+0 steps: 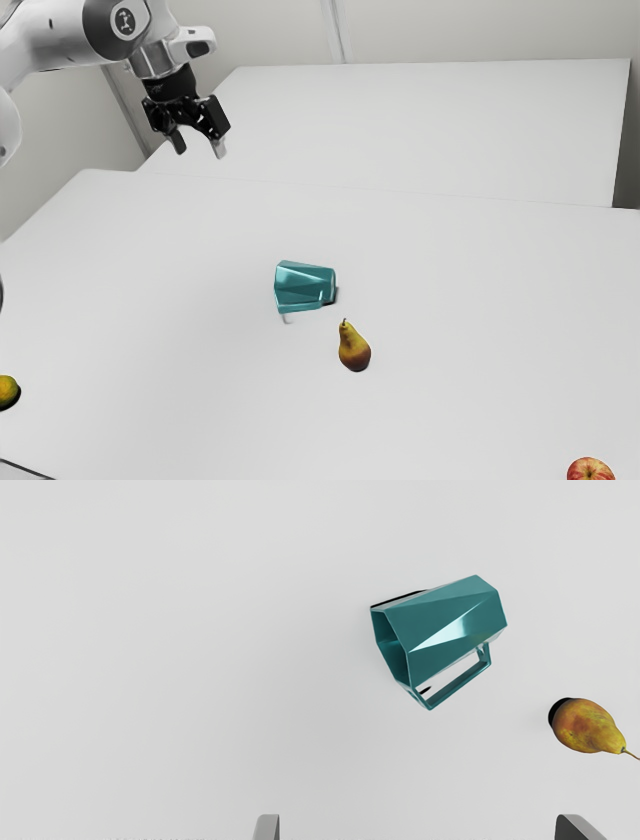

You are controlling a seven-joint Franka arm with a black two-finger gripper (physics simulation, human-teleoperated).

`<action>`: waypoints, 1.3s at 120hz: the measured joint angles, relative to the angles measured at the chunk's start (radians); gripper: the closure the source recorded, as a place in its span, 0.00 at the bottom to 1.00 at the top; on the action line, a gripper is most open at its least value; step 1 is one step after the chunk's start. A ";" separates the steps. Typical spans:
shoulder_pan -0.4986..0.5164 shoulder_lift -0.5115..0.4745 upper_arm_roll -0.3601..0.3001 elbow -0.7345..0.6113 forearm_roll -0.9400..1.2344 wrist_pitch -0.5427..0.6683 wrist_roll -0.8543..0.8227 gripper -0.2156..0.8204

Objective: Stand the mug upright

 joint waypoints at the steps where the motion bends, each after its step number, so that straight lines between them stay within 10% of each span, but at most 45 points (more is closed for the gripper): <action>1: 0.000 0.000 0.000 0.000 0.000 -0.001 0.000 0.21; 56: 0.002 -0.054 0.008 -0.132 -0.107 -0.002 0.012 0.21; 101: 0.040 -0.098 0.014 -0.570 -0.490 0.328 0.052 0.21; 156: 0.082 0.053 0.014 -0.610 -0.779 0.485 0.246 0.21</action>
